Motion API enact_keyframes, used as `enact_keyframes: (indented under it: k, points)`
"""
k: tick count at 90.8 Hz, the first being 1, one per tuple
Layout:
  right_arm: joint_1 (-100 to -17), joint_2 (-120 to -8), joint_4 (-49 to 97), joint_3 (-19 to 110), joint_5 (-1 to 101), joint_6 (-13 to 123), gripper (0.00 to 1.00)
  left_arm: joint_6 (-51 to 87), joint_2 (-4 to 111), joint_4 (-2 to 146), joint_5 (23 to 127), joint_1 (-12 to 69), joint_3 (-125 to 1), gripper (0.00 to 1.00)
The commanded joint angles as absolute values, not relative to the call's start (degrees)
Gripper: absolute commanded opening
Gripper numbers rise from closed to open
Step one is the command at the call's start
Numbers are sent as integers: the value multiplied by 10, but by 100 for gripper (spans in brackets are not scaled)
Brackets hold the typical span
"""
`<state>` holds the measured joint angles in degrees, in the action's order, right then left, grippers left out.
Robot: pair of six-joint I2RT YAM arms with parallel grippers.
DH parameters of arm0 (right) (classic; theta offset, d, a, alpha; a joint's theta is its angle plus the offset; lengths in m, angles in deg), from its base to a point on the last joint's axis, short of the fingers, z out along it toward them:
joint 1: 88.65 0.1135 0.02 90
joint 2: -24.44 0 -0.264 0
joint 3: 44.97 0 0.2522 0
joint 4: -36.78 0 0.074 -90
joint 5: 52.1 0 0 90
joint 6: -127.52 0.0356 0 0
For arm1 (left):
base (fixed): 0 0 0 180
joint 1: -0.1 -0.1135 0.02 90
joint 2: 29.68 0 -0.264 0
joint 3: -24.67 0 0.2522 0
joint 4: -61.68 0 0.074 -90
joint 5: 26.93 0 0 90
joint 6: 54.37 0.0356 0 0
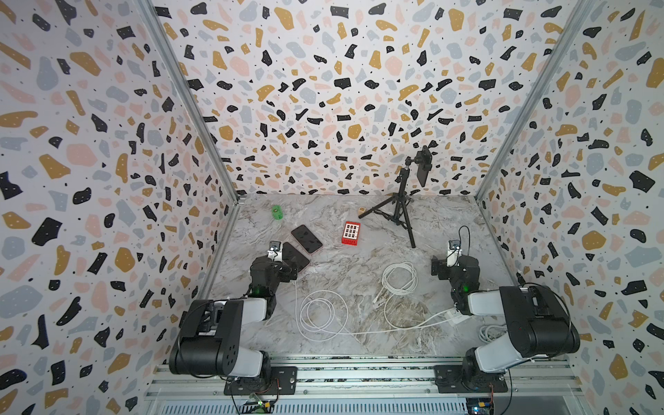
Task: Plug the charging cable into the phone
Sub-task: Pick up the charging cable from the center of the board.
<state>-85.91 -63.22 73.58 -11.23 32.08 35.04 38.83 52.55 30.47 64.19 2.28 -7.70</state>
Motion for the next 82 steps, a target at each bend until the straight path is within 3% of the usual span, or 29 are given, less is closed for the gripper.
enact_keyframes:
  k: [1, 15, 20, 28, 38, 54, 69, 82]
  points:
    - [-859, -623, 736, -111, 320, 355, 100, 388, 525, 297, 629, 27, -90, 100]
    - [-859, -597, 722, -111, 305, 364, 100, 386, 521, 301, 625, 28, -93, 100]
    - [-860, -554, 643, -95, 309, 365, 100, 387, 511, 328, 626, 28, -109, 100]
    - [-860, -470, 483, -41, 311, 386, 100, 389, 470, 529, 648, 28, -207, 100]
    - [-860, -378, 359, 19, 320, 414, 100, 404, 424, 681, 701, 28, -306, 100]
    - [-860, -296, 49, 146, 162, 724, 100, 421, 393, 977, 773, 29, -497, 100]
    - [-860, -268, 36, 161, 311, 667, 100, 418, 384, 1106, 754, 28, -579, 100]
    - [-829, -327, -8, 187, 412, 668, 100, 414, 397, 1173, 758, 12, -613, 100]
